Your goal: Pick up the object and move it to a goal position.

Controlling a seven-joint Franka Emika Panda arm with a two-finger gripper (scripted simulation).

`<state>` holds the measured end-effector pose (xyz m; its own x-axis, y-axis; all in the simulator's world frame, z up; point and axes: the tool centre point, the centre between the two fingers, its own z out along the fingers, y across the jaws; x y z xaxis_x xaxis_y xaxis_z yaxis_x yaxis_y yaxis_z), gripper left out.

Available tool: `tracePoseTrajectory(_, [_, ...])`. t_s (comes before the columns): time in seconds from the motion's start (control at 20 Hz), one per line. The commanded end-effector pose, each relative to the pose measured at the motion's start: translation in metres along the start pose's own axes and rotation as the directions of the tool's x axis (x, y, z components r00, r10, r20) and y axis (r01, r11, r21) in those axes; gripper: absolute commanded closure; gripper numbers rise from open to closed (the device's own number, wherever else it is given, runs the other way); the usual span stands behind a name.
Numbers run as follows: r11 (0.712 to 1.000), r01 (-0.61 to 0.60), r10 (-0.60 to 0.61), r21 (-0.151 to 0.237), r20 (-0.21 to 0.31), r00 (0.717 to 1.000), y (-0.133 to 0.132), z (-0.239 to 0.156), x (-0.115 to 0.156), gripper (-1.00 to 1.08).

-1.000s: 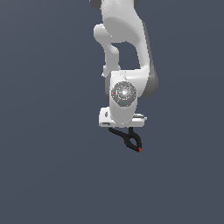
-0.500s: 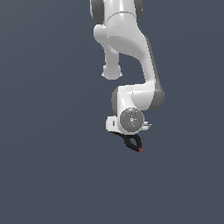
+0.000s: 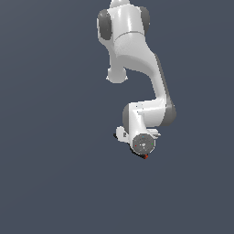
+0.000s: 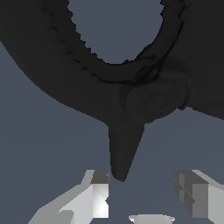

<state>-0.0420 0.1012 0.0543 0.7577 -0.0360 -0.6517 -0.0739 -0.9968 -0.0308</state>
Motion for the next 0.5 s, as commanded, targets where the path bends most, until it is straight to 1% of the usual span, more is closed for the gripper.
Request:
tracePoseTrajectory(0.0, [1.000, -0.002, 0.003, -0.001, 0.044, 0.999, -0.004, 0.007, -0.002, -0.20])
tracePoseTrajectory(0.2, [1.000, -0.005, 0.005, -0.003, 0.094, 0.996, -0.009, 0.015, -0.004, -0.20])
tracePoseTrajectory(0.45, [1.000, -0.006, 0.007, -0.004, 0.128, 0.992, -0.012, 0.021, -0.006, -0.20])
